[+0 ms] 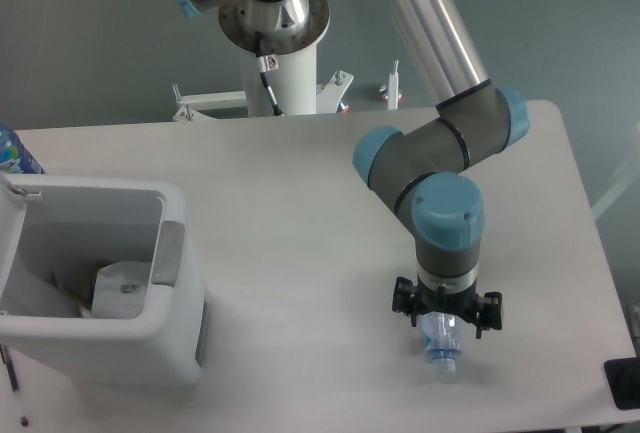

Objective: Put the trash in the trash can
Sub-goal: 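Move the open gripper over the clear plastic bottle and lower, then close the gripper around the bottle's cap end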

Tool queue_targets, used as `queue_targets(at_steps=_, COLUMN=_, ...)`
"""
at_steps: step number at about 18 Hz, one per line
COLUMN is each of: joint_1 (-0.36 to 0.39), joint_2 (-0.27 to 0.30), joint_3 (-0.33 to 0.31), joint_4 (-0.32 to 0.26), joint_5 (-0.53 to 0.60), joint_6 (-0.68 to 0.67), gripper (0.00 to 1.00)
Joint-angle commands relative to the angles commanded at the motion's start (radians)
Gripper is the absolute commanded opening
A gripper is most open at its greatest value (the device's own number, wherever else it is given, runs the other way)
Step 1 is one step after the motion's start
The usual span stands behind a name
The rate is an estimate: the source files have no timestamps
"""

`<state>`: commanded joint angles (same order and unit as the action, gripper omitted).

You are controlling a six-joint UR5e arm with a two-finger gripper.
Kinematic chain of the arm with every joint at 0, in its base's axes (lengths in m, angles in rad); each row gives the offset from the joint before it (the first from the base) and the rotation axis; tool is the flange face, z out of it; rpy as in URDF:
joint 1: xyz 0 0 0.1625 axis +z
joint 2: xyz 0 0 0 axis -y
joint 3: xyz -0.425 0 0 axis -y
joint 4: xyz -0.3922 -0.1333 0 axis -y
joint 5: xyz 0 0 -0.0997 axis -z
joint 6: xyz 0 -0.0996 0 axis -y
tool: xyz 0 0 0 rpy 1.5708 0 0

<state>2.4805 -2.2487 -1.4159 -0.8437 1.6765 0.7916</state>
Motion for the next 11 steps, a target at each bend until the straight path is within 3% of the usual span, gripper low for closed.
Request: queue_targets(at_steps=11, joint_1=-0.026, joint_2=-0.040, joint_3=0.000, joint_4=0.005, joint_5=0.098, joint_6=-0.009, gripper=1.00)
